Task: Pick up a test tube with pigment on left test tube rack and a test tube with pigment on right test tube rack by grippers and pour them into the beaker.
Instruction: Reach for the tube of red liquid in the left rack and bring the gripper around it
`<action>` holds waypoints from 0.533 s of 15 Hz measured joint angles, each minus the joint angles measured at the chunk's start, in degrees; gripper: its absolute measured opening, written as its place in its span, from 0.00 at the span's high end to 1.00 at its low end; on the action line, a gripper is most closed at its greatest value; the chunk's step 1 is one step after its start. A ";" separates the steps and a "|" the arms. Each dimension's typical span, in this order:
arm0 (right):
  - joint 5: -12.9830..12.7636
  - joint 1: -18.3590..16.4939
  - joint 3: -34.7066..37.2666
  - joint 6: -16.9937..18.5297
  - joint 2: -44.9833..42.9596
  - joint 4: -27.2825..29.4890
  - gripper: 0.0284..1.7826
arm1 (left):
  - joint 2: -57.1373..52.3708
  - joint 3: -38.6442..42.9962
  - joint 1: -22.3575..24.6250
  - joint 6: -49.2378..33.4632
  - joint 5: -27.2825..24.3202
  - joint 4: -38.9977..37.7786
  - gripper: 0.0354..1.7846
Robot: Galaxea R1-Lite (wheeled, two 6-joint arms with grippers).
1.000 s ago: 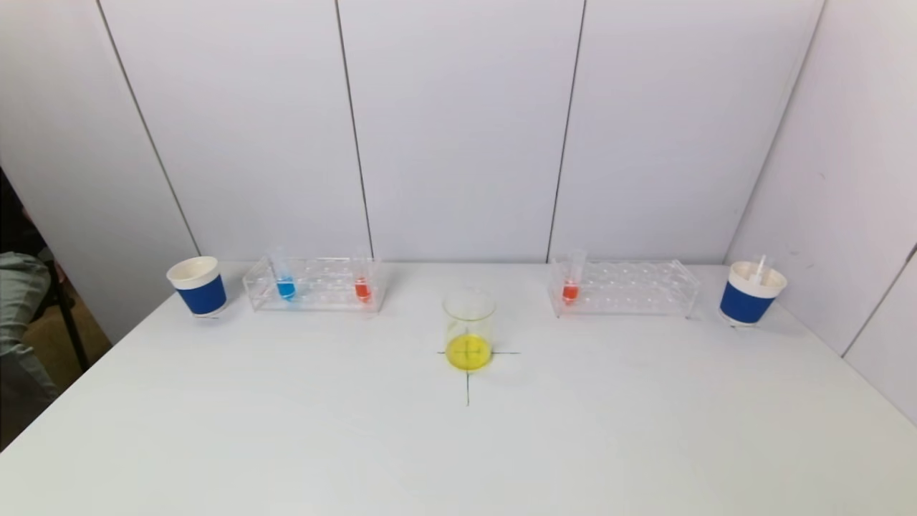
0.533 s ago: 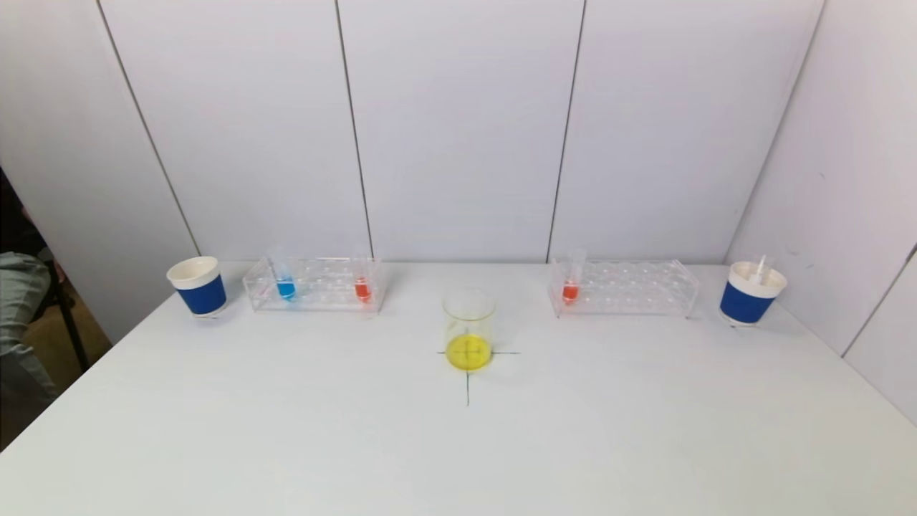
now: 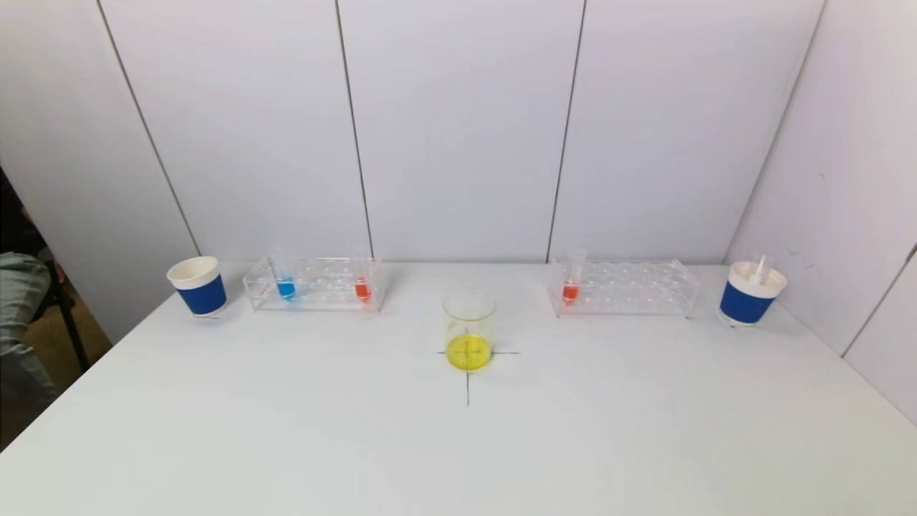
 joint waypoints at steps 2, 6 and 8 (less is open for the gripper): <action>0.00 0.00 0.00 0.00 0.00 -0.02 0.01 | 4.94 -6.35 -0.06 -0.02 -0.02 0.62 0.01; 0.00 0.00 0.00 0.00 0.00 -0.02 0.01 | 20.68 -16.80 -0.16 0.00 0.04 -1.17 0.01; 0.00 0.00 0.00 0.00 0.02 -0.02 0.01 | 29.77 -19.01 -0.20 0.00 -0.07 -5.92 0.01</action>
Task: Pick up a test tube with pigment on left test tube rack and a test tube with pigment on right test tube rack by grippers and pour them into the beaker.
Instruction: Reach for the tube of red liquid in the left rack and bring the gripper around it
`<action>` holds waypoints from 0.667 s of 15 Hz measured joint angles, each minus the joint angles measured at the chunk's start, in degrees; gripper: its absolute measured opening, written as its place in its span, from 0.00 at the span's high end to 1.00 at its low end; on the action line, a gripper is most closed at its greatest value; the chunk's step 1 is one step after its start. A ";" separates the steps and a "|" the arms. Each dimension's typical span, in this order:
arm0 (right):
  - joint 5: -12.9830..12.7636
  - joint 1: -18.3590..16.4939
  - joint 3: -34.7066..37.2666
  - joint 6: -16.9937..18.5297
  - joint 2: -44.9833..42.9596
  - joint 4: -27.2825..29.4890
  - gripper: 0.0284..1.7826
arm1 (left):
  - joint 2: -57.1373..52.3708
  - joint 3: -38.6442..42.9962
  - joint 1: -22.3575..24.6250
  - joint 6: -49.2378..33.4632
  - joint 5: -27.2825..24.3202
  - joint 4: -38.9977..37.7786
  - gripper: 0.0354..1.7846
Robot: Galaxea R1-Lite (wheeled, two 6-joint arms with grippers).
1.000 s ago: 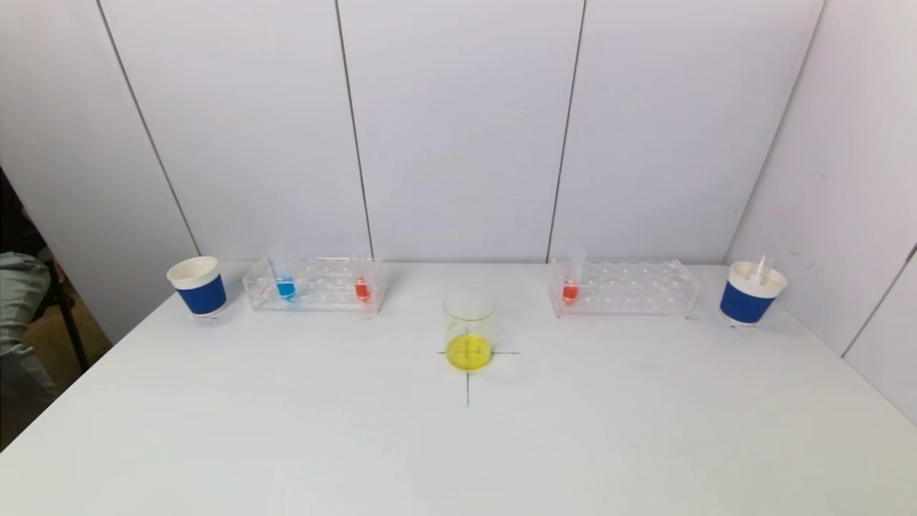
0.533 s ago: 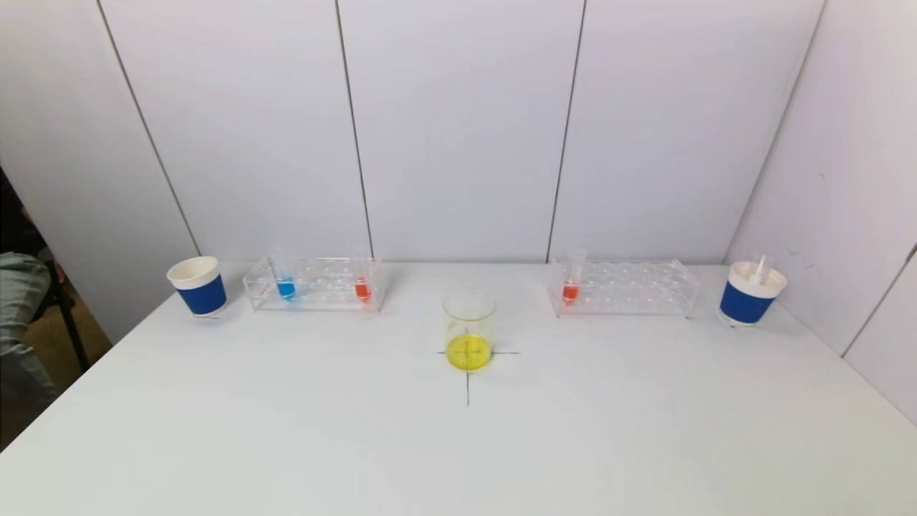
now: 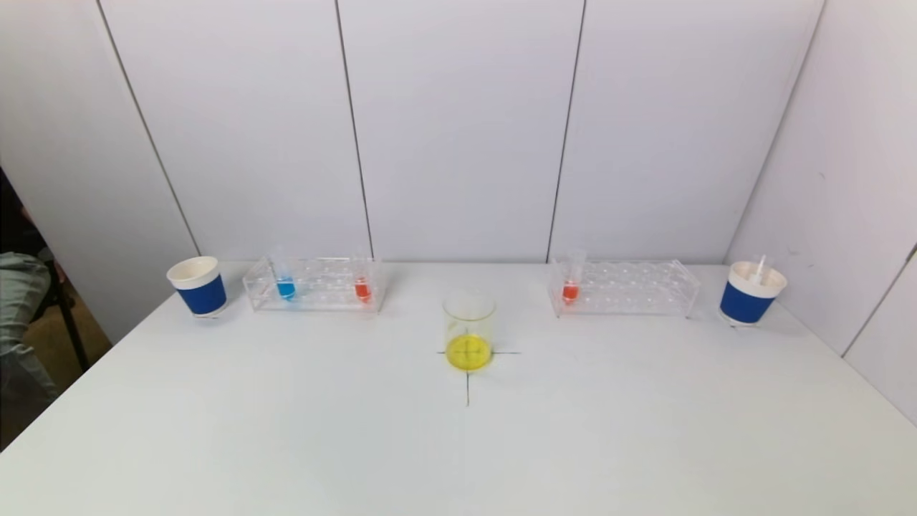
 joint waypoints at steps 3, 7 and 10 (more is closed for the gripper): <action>0.00 0.00 0.00 0.00 0.00 0.02 0.01 | 14.43 -1.73 -0.13 -0.07 -0.01 -12.24 0.01; 0.02 0.00 0.00 0.00 0.02 0.00 0.01 | 29.14 -3.06 -2.78 -0.22 1.51 -26.54 0.01; 0.02 0.00 0.00 0.00 0.02 0.02 0.01 | 39.50 -3.27 -6.53 -0.51 5.89 -34.12 0.01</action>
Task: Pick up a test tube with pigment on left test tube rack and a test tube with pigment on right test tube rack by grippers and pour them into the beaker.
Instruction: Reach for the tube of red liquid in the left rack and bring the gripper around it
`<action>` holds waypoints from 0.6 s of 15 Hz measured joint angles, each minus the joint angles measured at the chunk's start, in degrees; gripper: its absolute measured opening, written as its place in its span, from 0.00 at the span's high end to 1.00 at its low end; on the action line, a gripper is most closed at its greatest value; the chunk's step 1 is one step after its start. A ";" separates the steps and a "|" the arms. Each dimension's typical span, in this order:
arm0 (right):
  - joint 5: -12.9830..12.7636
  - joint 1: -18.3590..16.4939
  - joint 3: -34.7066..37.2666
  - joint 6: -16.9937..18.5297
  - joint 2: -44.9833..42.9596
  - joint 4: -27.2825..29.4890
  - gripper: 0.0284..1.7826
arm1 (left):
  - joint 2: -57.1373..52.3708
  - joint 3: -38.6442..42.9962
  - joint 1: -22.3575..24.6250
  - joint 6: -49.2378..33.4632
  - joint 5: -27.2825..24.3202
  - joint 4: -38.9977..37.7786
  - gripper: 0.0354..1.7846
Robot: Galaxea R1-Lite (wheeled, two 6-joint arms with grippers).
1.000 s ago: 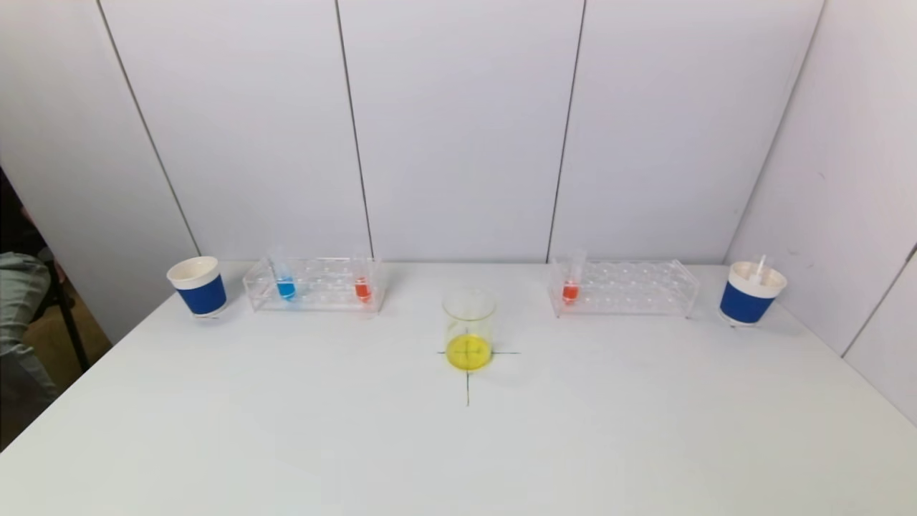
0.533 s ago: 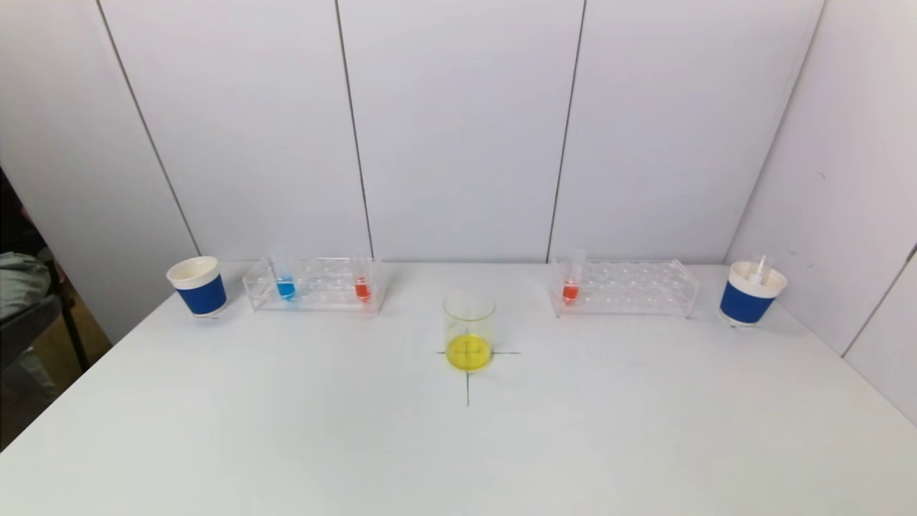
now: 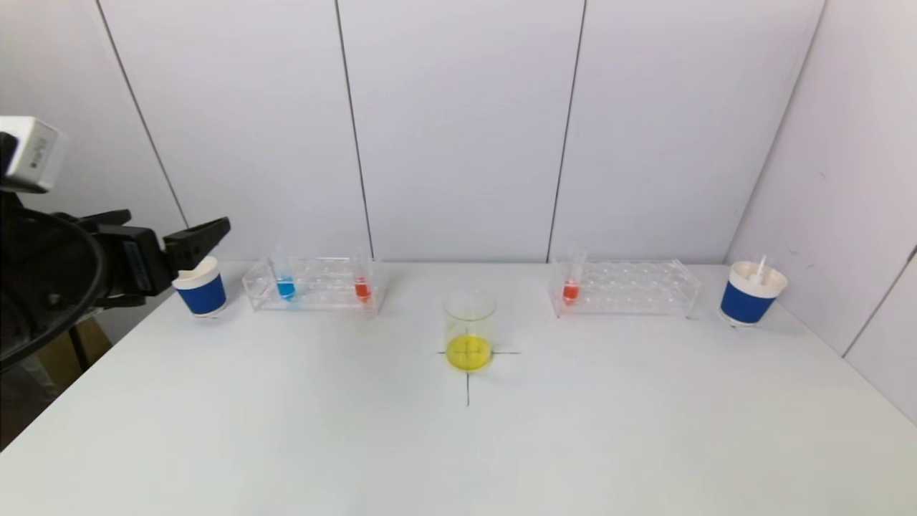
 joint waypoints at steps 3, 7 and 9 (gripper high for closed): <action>0.00 0.00 0.00 -0.02 0.00 -0.02 0.01 | 10.45 0.32 -3.58 -0.06 4.51 -11.11 0.01; 0.00 0.00 0.00 0.00 0.02 0.00 0.01 | 23.24 0.77 -7.83 -0.85 7.22 -25.97 0.01; -0.02 0.00 0.00 0.00 0.02 0.00 0.01 | 28.70 0.74 -9.25 -1.24 7.50 -31.62 0.01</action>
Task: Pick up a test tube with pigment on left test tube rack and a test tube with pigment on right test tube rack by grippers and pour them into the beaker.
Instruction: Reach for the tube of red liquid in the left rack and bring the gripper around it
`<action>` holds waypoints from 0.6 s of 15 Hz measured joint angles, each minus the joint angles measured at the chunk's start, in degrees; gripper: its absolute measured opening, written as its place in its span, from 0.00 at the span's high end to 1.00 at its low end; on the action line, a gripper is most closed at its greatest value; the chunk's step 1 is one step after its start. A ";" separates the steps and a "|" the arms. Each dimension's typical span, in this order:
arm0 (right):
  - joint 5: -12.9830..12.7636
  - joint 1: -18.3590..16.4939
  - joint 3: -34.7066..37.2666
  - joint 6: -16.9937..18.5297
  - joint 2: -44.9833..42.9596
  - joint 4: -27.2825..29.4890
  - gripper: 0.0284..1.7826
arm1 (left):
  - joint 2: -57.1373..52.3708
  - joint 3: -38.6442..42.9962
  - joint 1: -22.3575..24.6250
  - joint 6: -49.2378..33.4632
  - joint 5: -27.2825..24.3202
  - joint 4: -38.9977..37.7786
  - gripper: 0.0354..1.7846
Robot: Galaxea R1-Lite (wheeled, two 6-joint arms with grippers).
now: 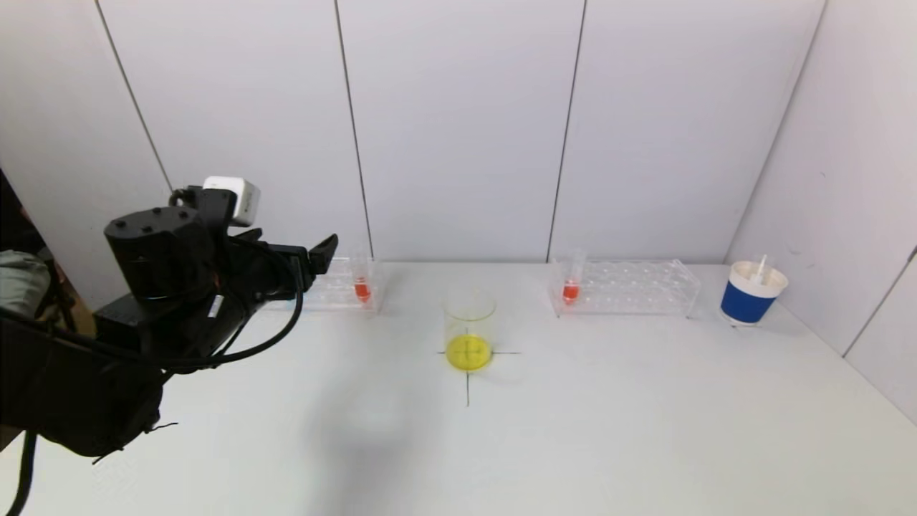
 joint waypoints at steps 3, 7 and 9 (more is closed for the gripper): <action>0.00 0.00 0.00 -0.02 0.02 0.00 0.01 | 7.46 -0.52 -0.85 -0.09 0.11 -6.94 0.01; 0.00 0.00 0.00 0.00 0.02 -0.02 0.01 | 14.91 -0.95 -1.02 -0.20 0.18 -12.79 0.01; 0.00 0.00 0.00 0.00 0.02 0.00 0.01 | 18.05 -1.63 -1.02 -0.24 0.18 -14.80 0.01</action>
